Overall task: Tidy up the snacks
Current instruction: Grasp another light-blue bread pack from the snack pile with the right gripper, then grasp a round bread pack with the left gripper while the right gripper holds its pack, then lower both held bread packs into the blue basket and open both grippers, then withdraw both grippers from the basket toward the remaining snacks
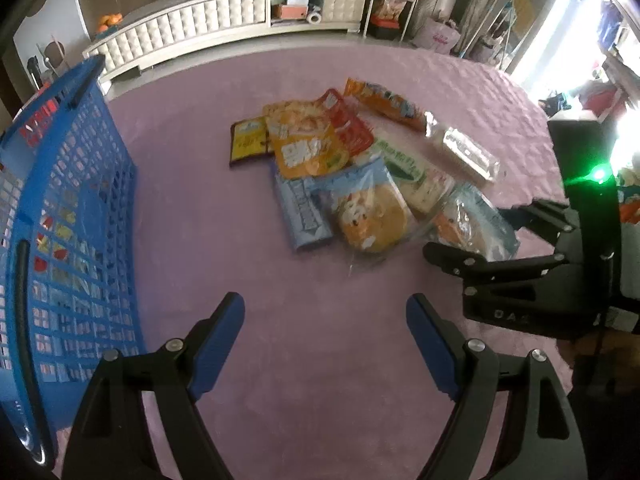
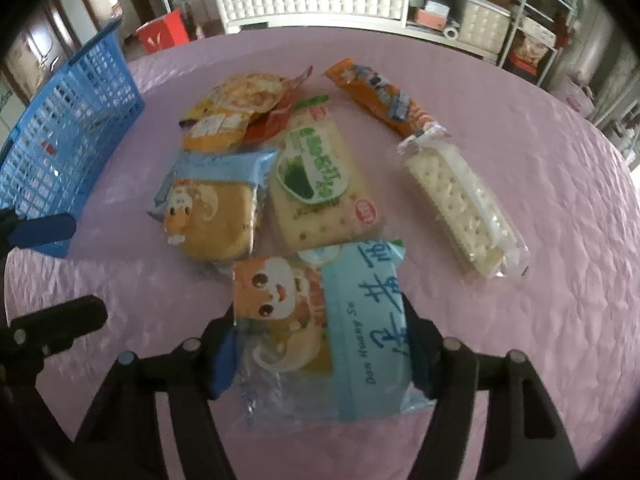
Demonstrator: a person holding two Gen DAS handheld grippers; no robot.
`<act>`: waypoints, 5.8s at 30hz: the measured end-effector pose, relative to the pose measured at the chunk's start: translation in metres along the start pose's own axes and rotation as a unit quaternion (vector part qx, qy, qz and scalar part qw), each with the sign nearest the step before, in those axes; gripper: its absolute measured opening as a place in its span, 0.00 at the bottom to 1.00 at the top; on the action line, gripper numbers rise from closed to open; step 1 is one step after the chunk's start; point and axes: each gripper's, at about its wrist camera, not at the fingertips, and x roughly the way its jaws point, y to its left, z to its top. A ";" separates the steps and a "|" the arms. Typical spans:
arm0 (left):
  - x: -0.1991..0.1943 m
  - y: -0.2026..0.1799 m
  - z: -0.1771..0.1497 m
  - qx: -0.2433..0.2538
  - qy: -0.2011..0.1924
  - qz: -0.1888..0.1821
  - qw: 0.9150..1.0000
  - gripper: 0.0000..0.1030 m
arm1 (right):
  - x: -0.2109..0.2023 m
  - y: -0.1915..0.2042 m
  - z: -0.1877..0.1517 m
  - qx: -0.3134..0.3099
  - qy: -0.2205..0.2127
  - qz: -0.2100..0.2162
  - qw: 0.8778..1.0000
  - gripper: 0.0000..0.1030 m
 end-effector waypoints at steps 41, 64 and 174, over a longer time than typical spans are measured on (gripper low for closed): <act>0.087 -0.055 0.081 0.011 0.016 0.097 0.995 0.71 | -0.045 -0.052 0.015 0.056 -0.059 -0.031 0.996 0.69; -0.030 -0.032 0.047 0.019 -0.048 0.047 0.998 0.47 | -0.086 -0.015 0.021 0.040 -0.101 -0.021 0.994 0.69; -0.220 0.122 -0.048 -0.042 -0.182 0.049 0.981 0.70 | -0.166 0.189 0.045 -0.010 -0.156 0.008 0.988 0.87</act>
